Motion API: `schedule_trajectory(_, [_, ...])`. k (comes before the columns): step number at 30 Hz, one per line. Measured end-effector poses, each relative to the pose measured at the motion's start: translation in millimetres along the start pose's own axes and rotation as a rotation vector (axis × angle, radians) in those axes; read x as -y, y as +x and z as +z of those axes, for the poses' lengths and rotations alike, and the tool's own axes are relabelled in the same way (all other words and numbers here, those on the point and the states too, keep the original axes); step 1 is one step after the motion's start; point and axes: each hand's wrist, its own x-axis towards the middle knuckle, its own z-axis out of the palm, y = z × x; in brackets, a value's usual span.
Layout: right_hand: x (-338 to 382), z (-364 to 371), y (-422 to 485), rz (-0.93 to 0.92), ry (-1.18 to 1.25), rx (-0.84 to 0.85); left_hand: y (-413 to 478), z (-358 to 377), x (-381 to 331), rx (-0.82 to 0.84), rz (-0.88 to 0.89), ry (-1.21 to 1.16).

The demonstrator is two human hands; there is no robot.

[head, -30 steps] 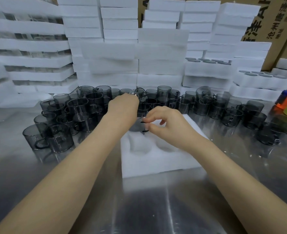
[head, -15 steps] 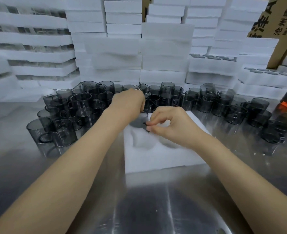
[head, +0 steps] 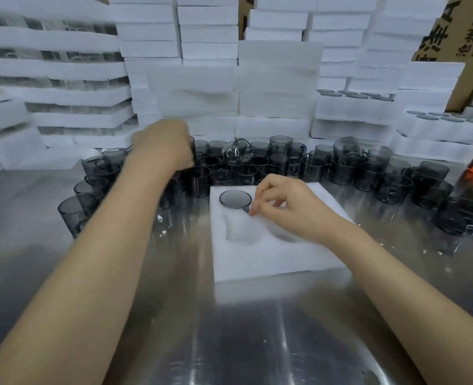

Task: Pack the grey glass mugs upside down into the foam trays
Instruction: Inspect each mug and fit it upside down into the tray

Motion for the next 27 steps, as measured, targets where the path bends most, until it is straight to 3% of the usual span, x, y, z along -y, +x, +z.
schedule_trajectory(3, [-2, -1, 1, -0.004, 0.044, -0.093, 5, -6, 32, 0.098, -0.16, 0.032])
schedule_trajectory(6, [0, -2, 1, 0.017, 0.055, -0.096, 7, -4, 43, 0.189, -0.181, -0.071])
schedule_trajectory(14, [-1, -2, 1, 0.0, 0.065, -0.087, 1, -13, 33, 0.148, -0.213, 0.004])
schedule_trajectory(17, [-1, -2, 1, -0.004, 0.087, -0.162, -14, -38, 21, 0.006, -0.044, -0.115])
schedule_trajectory(20, [0, -3, 1, -0.045, 0.097, -0.259, -36, -51, -4, -0.085, 0.265, -0.219])
schedule_trajectory(24, [2, -5, -1, -0.076, 0.174, -0.315, -39, -32, -37, -0.013, 0.523, -0.147])
schedule_trajectory(27, [-1, -5, -2, -0.131, 0.138, -0.315, -34, -14, -48, -0.058, 0.656, -0.02])
